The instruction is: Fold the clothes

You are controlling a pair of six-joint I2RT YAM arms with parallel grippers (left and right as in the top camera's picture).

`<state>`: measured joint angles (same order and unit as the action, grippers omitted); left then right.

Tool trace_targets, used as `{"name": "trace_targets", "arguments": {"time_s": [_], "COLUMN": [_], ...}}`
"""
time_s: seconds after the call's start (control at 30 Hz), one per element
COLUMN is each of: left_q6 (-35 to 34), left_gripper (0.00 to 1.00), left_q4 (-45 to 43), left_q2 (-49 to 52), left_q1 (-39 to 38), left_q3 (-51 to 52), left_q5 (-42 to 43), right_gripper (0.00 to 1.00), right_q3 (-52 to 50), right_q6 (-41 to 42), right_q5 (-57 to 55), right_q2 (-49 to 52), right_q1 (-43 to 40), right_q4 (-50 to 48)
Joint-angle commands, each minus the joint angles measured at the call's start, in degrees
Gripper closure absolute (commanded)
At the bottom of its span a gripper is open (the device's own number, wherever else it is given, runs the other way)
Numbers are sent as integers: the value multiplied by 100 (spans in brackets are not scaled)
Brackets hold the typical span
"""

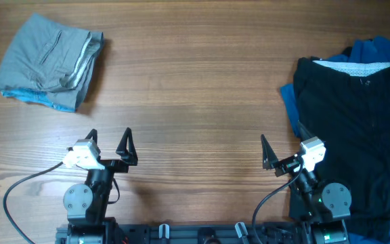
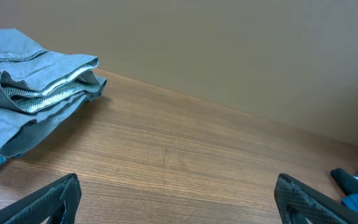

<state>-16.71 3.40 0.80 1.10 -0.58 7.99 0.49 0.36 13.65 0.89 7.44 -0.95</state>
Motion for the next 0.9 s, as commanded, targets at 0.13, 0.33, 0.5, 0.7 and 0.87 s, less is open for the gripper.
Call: {"name": "trace_targets", "arguments": {"time_s": [0.13, 0.33, 0.5, 0.7, 0.87], "left_q6": [-48, -48, -24, 365, 363], "left_gripper": [0, 0, 0, 0, 0], "left_q4": [7, -286, -706, 848, 2411], "left_q2": [-35, -35, -26, 780, 2343], "left_q1": [-37, -37, -37, -37, -37], "left_q3": [26, 26, -304, -1661, -3355], "left_q5": [72, 186, 243, 166, -188], "right_gripper": [0, 0, 0, 1, 0], "right_q3": [-20, 70, 643, 1860, 2977], "right_q6": [-17, 1034, 1635, 1624, 1631], "right_q5": [-33, 210, 874, 780, 717], "right_q2": [-24, -24, 11, 693, 2159], "right_q1": [42, 42, 42, 39, 39], "right_q4": [-35, -184, -96, 1088, 2140]}}
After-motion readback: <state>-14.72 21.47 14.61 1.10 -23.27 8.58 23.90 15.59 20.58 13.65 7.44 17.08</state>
